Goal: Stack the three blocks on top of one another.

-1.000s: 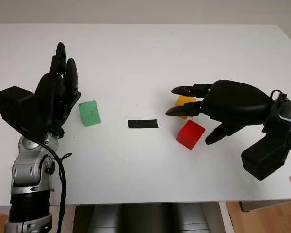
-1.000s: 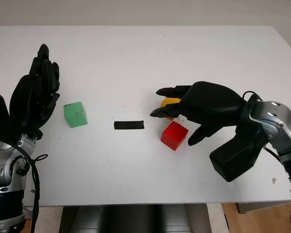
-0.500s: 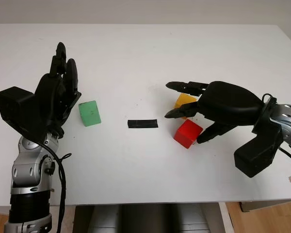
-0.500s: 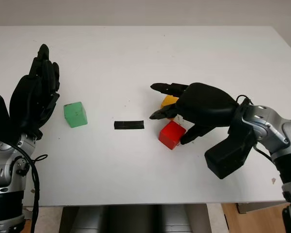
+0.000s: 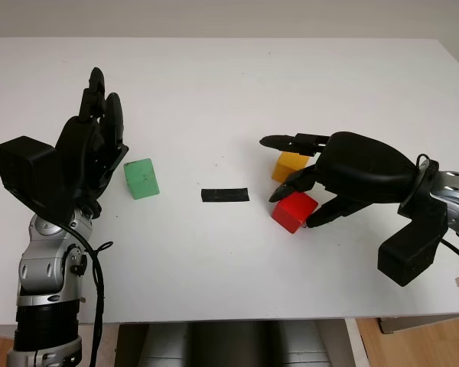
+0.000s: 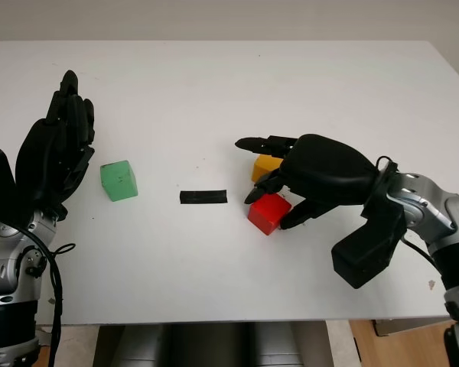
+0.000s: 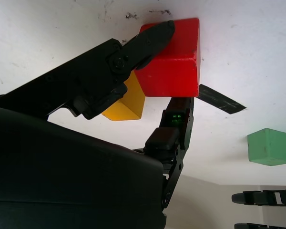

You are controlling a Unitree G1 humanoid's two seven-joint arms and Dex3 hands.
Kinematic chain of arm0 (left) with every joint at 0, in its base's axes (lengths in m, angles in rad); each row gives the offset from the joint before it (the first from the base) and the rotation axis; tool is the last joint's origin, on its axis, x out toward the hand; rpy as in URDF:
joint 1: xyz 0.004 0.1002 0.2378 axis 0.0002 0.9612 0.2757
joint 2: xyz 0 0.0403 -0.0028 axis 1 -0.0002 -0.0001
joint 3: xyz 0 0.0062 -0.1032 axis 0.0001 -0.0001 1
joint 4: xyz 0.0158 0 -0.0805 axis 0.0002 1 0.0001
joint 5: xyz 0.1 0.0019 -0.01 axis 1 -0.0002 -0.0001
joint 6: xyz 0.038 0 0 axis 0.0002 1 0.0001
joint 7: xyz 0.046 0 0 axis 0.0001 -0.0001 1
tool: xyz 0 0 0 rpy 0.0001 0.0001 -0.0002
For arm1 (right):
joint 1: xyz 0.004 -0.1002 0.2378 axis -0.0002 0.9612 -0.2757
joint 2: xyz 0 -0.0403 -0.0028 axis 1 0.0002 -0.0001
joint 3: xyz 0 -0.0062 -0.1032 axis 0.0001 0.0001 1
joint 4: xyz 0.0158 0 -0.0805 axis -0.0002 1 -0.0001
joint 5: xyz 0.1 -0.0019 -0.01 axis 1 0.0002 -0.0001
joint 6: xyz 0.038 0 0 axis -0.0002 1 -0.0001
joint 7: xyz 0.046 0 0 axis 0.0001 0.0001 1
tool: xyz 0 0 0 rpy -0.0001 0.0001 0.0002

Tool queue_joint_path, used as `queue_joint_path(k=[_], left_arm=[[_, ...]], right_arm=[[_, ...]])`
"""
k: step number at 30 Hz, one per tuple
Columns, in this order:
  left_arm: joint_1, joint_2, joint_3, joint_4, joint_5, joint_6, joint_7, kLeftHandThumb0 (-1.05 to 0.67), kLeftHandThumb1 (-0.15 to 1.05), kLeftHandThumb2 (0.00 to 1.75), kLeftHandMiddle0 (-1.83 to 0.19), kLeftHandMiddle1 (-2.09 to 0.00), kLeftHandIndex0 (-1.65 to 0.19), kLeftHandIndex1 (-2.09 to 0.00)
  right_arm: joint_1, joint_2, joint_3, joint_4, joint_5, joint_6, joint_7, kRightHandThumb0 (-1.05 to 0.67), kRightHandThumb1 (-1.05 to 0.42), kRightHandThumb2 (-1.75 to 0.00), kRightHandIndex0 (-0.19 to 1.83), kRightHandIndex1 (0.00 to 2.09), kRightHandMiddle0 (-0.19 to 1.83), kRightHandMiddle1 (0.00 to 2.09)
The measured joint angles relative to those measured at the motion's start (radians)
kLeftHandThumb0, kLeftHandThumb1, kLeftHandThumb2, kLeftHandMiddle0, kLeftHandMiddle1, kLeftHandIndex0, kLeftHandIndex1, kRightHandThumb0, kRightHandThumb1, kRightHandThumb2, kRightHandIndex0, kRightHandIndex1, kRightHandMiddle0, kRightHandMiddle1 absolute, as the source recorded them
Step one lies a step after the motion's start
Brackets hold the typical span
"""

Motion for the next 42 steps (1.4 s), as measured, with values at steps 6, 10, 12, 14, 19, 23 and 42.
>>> queue_joint_path(k=[6,10,12,14,19,23,42], left_arm=[[0.002,0.000,0.000,-0.010,0.000,0.000,0.000,-0.84,1.05,0.66,0.19,0.00,0.19,0.00],[0.003,-0.001,-0.001,-0.015,0.000,0.005,0.004,-0.83,1.05,0.65,0.19,0.00,0.19,0.00],[0.004,-0.002,-0.004,-0.020,0.003,0.012,0.011,-0.83,1.05,0.66,0.19,0.00,0.19,0.00],[0.005,-0.003,-0.009,-0.025,0.008,0.018,0.016,-0.82,1.05,0.66,0.19,0.00,0.19,0.00],[0.004,-0.007,-0.021,-0.028,0.017,0.019,0.029,-0.82,1.05,0.67,0.19,0.00,0.19,0.00],[0.005,-0.011,-0.022,-0.029,0.017,0.022,0.036,-0.81,1.05,0.68,0.19,0.00,0.19,0.00],[0.018,-0.046,-0.040,-0.046,0.052,0.007,0.074,-0.79,1.05,0.71,0.19,0.00,0.19,0.00]], right_arm=[[-0.009,0.022,0.000,0.004,-0.005,0.033,-0.015,-0.38,-0.83,-0.05,0.38,0.07,0.75,1.00],[-0.061,0.047,0.001,0.026,0.044,0.056,0.024,-0.38,-0.82,-0.05,0.39,0.07,0.75,0.99],[-0.103,0.062,0.002,0.045,0.087,0.079,0.063,-0.36,-0.82,-0.05,0.39,0.07,0.75,0.97],[-0.150,0.090,0.003,0.064,0.169,0.120,0.134,-0.31,-0.80,-0.05,0.39,0.07,0.74,1.00],[-0.266,0.184,0.002,0.147,0.345,0.193,0.290,-0.31,-0.80,-0.05,0.37,0.05,0.69,1.15],[-0.355,0.244,0.017,0.227,0.354,0.219,0.345,-0.33,-0.82,-0.06,0.34,0.04,0.64,1.22],[-0.519,0.401,0.141,0.482,0.254,0.388,0.519,-0.39,-0.88,-0.05,0.25,0.04,0.45,1.47]])
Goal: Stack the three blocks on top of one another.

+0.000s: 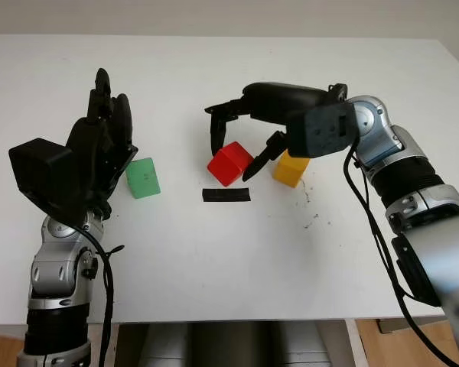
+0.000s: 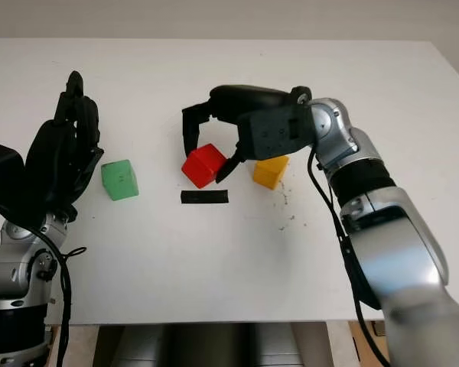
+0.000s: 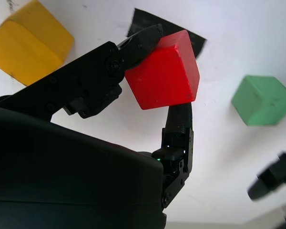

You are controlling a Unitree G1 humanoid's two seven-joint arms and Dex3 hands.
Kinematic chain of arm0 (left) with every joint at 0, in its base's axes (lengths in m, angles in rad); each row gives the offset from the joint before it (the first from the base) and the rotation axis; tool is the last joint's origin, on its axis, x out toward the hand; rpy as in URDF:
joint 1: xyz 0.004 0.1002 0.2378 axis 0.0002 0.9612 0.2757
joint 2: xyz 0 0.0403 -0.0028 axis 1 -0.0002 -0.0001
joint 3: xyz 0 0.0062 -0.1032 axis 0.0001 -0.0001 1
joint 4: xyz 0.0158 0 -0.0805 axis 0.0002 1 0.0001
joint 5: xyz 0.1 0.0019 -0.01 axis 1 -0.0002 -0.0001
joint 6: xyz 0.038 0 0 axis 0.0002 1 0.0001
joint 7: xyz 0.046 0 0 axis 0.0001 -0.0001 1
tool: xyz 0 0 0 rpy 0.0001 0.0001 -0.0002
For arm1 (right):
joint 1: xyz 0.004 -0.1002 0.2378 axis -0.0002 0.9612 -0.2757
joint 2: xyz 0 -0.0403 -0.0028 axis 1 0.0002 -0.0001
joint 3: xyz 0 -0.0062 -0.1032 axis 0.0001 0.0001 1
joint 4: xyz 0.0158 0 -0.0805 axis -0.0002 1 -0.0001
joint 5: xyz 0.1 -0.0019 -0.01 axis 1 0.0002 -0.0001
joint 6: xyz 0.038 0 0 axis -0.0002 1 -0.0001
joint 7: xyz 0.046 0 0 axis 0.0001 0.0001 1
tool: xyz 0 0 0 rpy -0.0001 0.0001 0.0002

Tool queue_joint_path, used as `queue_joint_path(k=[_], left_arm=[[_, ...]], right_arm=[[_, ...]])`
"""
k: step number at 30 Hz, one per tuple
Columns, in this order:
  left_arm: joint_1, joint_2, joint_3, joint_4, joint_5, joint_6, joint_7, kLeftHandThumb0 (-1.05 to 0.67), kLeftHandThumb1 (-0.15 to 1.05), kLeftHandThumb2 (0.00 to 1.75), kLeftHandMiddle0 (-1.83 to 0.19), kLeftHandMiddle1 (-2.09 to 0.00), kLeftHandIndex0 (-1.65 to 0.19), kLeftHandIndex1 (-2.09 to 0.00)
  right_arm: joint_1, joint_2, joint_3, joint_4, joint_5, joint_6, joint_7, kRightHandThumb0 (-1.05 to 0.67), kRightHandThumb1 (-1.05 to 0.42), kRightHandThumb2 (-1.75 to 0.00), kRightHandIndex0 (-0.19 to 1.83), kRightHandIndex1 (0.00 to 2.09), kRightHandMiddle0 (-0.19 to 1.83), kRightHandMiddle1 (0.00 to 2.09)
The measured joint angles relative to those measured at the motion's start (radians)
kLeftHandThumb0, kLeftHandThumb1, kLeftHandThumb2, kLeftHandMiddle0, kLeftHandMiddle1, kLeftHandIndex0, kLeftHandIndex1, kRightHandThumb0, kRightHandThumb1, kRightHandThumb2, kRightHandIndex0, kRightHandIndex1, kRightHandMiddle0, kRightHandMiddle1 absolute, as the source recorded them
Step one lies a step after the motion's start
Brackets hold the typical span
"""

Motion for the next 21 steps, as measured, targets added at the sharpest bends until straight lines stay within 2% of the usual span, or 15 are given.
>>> queue_joint_path(k=[9,21], left_arm=[[0.001,-0.006,0.000,0.000,0.000,-0.012,0.006,-0.80,1.05,0.70,0.19,0.00,0.19,0.00],[0.001,-0.007,0.000,0.000,0.000,-0.012,0.006,-0.79,1.05,0.70,0.19,0.00,0.19,0.00]], right_arm=[[-0.001,-0.002,0.078,-0.022,-0.119,-0.044,-0.024,-0.45,-0.90,-0.06,0.26,0.05,0.46,1.42],[-0.002,-0.003,0.122,-0.083,-0.197,-0.044,-0.087,-0.46,-0.90,-0.06,0.26,0.05,0.48,1.44]])
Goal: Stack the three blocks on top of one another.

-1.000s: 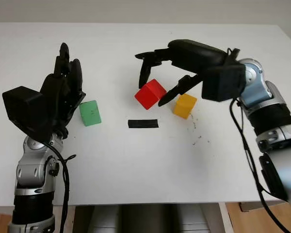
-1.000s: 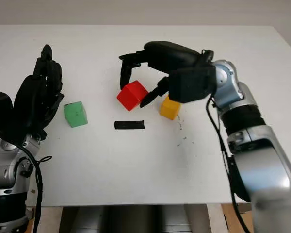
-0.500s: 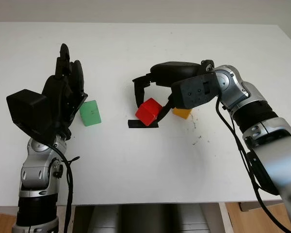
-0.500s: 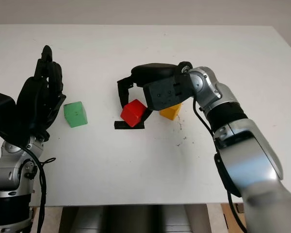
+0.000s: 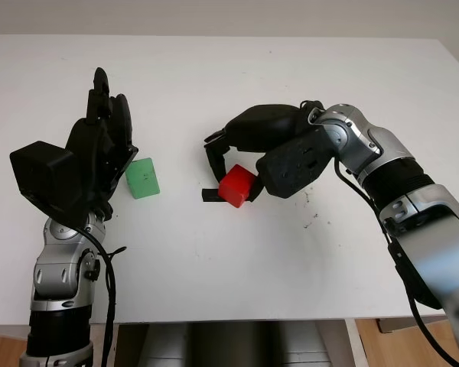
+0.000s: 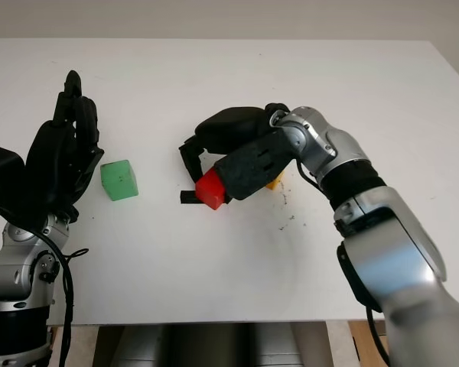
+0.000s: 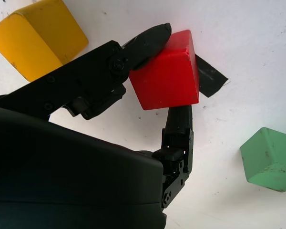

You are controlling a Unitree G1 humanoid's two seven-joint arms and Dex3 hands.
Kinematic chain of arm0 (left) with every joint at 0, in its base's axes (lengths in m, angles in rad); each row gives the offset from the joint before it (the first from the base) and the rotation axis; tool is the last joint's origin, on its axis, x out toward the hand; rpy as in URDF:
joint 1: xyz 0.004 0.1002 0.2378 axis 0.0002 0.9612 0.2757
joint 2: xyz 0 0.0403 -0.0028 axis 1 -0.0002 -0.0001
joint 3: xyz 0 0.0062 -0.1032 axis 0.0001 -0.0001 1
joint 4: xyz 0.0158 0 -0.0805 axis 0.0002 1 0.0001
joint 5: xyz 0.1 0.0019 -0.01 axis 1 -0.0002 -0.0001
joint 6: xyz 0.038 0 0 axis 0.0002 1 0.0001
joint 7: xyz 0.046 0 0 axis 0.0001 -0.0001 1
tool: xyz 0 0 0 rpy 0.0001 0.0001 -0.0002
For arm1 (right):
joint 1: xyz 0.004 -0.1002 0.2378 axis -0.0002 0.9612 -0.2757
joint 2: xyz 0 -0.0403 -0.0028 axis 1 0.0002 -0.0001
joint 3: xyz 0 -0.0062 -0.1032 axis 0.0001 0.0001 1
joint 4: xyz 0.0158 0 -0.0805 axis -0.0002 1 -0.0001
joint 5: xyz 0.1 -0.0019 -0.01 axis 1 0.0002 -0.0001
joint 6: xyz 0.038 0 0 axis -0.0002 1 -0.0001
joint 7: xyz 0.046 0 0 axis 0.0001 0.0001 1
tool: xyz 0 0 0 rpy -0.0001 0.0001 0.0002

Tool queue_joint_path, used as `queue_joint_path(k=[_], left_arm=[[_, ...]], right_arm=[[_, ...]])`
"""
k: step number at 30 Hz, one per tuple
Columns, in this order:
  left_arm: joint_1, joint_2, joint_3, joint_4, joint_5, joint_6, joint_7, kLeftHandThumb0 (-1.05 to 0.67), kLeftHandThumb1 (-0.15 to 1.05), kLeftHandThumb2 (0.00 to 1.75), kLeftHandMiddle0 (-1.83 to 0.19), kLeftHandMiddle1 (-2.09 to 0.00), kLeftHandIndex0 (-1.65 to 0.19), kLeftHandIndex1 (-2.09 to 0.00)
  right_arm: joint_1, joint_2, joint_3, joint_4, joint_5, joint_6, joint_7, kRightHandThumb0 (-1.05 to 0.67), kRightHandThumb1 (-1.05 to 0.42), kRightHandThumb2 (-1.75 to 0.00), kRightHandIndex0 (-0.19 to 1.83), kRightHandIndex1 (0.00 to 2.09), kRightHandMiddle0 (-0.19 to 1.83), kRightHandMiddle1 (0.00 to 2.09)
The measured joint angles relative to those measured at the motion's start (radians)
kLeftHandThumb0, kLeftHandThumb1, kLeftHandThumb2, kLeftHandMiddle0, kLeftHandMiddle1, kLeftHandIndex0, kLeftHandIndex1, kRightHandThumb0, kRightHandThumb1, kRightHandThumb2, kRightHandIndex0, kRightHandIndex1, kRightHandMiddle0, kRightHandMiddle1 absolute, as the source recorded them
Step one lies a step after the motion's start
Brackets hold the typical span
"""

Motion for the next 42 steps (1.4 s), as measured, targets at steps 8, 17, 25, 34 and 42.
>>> queue_joint_path(k=[8,17,25,34,42], left_arm=[[0.000,-0.001,0.000,0.000,0.000,0.000,0.000,-0.79,1.05,0.70,0.19,0.00,0.19,0.00],[0.003,-0.012,0.000,-0.001,0.000,-0.001,0.007,-0.80,1.05,0.69,0.19,0.00,0.19,0.00],[0.004,-0.012,0.000,-0.001,0.000,-0.001,0.009,-0.81,1.05,0.69,0.19,0.00,0.19,0.00],[0.004,-0.013,0.000,-0.002,0.000,-0.001,0.009,-0.81,1.05,0.68,0.19,0.00,0.19,0.00],[0.004,-0.013,0.001,-0.003,0.000,-0.001,0.007,-0.81,1.05,0.67,0.19,0.00,0.19,0.00]], right_arm=[[0.000,0.004,0.014,0.015,-0.008,-0.018,-0.045,-0.45,-0.91,-0.06,0.26,0.05,0.44,1.46],[-0.014,0.024,0.016,0.042,-0.021,-0.015,-0.053,-0.43,-0.91,-0.05,0.26,0.05,0.45,1.41],[-0.024,0.028,0.017,0.061,-0.026,-0.015,-0.060,-0.45,-0.93,-0.06,0.25,0.05,0.43,1.41],[-0.027,0.022,0.010,0.064,0.017,0.029,0.045,-0.72,-0.82,-0.05,-0.08,0.02,0.03,0.31],[-0.038,-0.086,-0.050,-0.022,0.122,0.037,0.214,-0.80,-0.80,-0.05,-0.19,0.00,-0.19,0.06]])
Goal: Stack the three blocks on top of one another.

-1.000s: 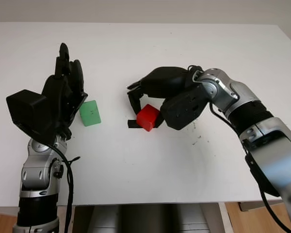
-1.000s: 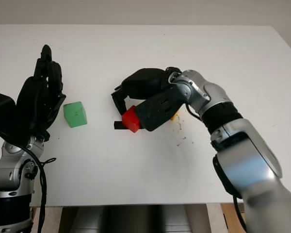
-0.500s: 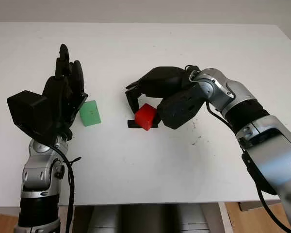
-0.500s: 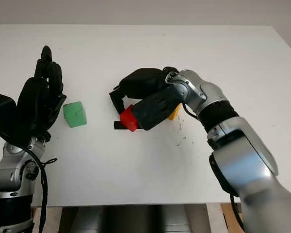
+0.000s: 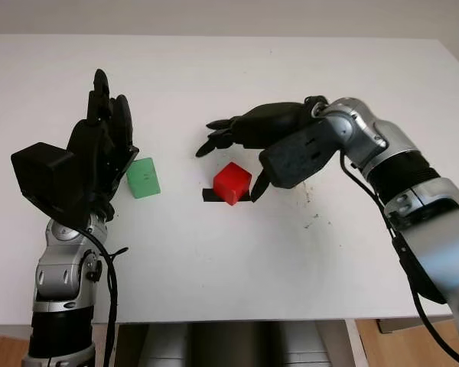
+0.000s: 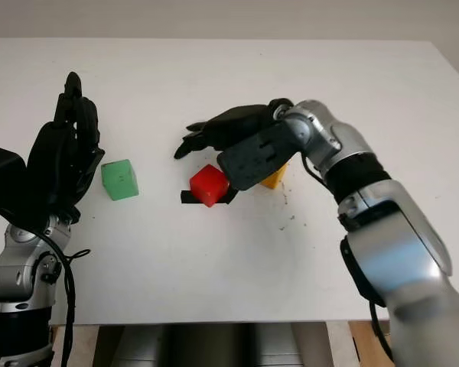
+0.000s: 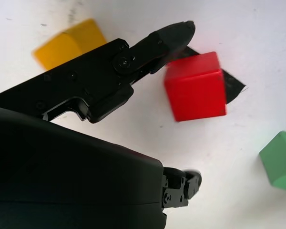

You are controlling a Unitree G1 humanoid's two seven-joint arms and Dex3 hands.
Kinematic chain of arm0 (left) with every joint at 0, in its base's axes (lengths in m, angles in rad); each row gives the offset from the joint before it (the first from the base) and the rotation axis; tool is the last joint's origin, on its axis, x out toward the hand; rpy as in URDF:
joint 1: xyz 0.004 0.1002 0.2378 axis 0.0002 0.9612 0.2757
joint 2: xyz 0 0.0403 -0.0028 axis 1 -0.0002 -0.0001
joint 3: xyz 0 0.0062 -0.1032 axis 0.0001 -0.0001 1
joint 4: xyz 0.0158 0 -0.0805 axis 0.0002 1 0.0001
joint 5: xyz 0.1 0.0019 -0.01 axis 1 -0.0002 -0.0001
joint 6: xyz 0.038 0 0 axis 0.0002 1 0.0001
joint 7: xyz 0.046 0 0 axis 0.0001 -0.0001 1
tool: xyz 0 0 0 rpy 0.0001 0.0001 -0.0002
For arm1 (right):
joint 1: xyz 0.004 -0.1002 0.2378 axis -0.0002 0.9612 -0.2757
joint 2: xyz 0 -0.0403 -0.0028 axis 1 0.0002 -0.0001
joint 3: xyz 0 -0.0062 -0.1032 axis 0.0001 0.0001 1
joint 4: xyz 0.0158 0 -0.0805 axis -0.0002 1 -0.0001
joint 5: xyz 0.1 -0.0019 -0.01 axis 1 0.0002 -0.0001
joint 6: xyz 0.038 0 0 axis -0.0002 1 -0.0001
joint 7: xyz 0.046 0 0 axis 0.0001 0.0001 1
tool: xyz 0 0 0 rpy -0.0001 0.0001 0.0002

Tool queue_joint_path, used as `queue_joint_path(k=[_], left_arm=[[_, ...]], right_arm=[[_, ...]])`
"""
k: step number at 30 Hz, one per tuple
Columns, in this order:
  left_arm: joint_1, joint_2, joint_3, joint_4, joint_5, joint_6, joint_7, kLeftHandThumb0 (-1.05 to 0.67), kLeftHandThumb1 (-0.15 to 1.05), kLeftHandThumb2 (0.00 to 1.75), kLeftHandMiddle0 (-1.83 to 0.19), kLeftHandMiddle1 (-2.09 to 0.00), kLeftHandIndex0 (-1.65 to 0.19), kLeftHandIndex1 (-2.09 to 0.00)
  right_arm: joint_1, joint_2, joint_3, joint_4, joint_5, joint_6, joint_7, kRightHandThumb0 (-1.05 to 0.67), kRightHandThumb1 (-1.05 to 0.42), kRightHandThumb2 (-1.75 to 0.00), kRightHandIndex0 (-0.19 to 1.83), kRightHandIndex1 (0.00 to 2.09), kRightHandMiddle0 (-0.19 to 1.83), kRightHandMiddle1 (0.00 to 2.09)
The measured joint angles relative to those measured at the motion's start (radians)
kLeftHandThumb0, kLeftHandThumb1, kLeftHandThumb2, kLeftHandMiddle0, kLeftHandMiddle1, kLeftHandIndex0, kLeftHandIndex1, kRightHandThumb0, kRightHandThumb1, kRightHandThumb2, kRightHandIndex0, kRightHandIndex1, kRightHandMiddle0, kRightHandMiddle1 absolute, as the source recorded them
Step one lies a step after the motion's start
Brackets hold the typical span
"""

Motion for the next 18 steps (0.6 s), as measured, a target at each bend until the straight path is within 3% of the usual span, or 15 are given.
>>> queue_joint_path(k=[7,14,18], left_arm=[[0.000,0.000,0.000,0.000,0.000,0.000,-0.002,-0.81,1.05,0.67,0.19,0.00,0.19,0.00],[-0.001,0.004,0.001,0.007,0.000,0.000,-0.018,-0.81,1.05,0.69,0.19,0.00,0.19,0.00],[-0.002,0.009,0.001,0.020,-0.001,0.000,-0.025,-0.80,1.05,0.69,0.19,0.00,0.19,0.00]], right_arm=[[-0.002,-0.148,-0.114,-0.139,0.093,-0.003,0.038,-0.81,-0.86,-0.07,-0.19,0.00,-0.09,0.10],[-0.009,-0.233,-0.152,-0.039,0.078,-0.109,-0.072,-0.75,-0.85,-0.05,-0.02,0.09,0.13,0.17],[-0.015,-0.269,-0.125,-0.018,-0.046,-0.164,-0.183,-0.77,-0.86,-0.06,0.02,0.09,0.19,0.17]])
